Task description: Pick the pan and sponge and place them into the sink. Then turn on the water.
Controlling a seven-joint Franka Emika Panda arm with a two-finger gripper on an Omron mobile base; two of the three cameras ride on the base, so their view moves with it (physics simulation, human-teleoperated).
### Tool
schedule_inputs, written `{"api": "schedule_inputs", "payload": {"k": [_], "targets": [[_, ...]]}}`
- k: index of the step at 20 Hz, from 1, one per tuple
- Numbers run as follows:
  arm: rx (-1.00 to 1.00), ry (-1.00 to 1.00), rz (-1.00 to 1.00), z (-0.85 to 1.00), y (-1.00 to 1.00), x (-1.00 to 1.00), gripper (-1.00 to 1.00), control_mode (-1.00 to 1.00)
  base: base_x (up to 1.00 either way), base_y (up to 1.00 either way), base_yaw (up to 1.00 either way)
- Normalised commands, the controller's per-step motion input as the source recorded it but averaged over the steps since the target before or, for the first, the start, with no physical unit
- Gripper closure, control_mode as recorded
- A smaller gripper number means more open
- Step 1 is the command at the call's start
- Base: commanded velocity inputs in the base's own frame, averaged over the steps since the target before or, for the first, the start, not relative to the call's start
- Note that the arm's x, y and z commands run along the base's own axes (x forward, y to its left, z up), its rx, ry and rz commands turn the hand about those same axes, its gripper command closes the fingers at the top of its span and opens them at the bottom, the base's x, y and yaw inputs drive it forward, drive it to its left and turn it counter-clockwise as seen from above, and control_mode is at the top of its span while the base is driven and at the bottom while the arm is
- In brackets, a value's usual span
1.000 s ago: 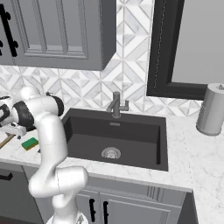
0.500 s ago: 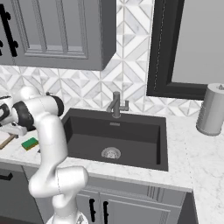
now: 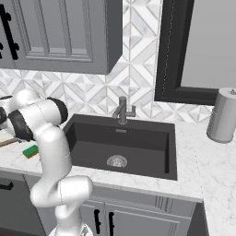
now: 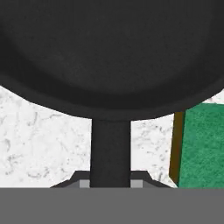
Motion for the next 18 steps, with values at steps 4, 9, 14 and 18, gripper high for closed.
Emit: {"api": "schedule_inputs", "payload": {"k": [4, 9, 14, 18], "targets": [[-0.12, 0.0, -0.44, 0.03, -0.71, 0.0, 1.0, -1.0, 0.0, 0.0, 0.0], [-0.13, 0.0, -0.43, 0.07, -0.52, 0.2, 1.0, -1.0, 0.0, 0.0, 0.0], [-0.15, 0.07, -0.4, 0.15, -0.6, 0.58, 1.0, -1.0, 0.0, 0.0, 0.0], [-0.18, 0.16, -0.38, 0.07, -0.54, 0.81, 1.0, -1.0, 0.0, 0.0, 0.0]]}}
